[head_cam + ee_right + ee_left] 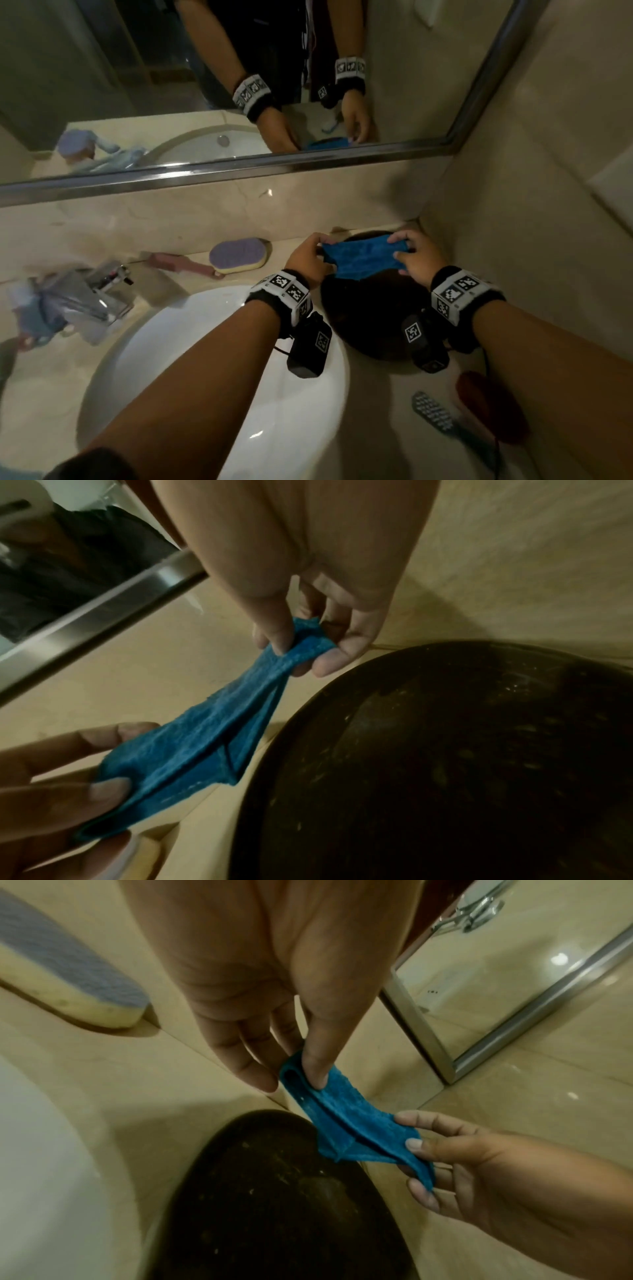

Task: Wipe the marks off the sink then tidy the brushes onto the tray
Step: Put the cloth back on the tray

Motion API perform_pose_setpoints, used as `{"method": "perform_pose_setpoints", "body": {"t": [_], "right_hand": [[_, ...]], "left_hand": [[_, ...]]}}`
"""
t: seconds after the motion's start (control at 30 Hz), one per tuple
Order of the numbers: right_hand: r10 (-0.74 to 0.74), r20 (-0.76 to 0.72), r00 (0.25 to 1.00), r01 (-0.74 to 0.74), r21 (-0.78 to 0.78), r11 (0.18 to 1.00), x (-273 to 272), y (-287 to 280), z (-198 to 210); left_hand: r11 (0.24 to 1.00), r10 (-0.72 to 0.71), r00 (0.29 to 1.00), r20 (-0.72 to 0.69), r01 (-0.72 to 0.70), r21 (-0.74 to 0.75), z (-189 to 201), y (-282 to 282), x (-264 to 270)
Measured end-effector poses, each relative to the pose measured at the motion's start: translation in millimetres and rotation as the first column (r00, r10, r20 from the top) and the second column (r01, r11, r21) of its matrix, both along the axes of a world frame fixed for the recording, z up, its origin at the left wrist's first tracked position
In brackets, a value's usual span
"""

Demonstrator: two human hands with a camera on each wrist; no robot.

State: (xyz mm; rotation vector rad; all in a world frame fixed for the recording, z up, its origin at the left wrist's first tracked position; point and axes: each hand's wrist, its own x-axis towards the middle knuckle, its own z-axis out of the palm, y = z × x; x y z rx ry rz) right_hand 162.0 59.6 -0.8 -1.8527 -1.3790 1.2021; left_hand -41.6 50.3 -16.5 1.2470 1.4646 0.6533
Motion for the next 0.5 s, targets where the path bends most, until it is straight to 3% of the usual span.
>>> {"method": "perform_pose_setpoints", "body": {"t": [0.23,0.5], "right_hand": [[-0.032,0.013,0.999,0.033,-0.101,0.994,10,43,-29],[-0.022,0.072,0.997,0.028,-0.083,0.996,19,76,-55]], "left_hand": [[0.998,-0.069,0.992,-0.102,0.069,0.001,-28,44,14],[0.997,-0.064,0.988,-0.142,0.070,0.038,-49,66,22]]}}
